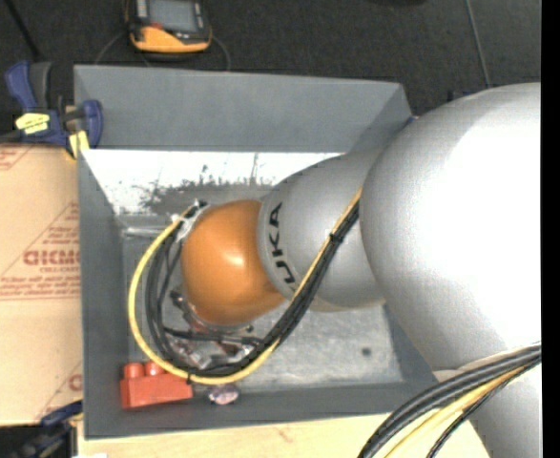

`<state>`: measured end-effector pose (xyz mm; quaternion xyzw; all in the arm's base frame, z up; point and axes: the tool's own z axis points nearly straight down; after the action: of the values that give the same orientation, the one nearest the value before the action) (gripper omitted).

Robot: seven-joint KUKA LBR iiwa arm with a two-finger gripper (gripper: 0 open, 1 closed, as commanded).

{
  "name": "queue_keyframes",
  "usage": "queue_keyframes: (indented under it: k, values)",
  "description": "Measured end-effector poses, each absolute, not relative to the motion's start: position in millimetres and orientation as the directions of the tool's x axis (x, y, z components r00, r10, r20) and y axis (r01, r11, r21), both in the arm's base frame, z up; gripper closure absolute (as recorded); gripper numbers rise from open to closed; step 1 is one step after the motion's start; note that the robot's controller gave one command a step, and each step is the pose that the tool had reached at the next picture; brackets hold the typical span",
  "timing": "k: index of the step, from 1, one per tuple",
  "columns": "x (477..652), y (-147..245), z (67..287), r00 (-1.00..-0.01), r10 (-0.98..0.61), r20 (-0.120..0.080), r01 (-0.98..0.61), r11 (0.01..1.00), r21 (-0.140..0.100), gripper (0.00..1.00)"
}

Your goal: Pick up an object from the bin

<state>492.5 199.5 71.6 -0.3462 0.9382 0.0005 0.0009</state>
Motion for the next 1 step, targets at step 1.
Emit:
queue_keyframes:
  k: [1]
  values:
    - [492.8, 199.8, 71.8, -0.761, -0.649, -0.003, -0.649, 0.761, 0.0, 0.0]
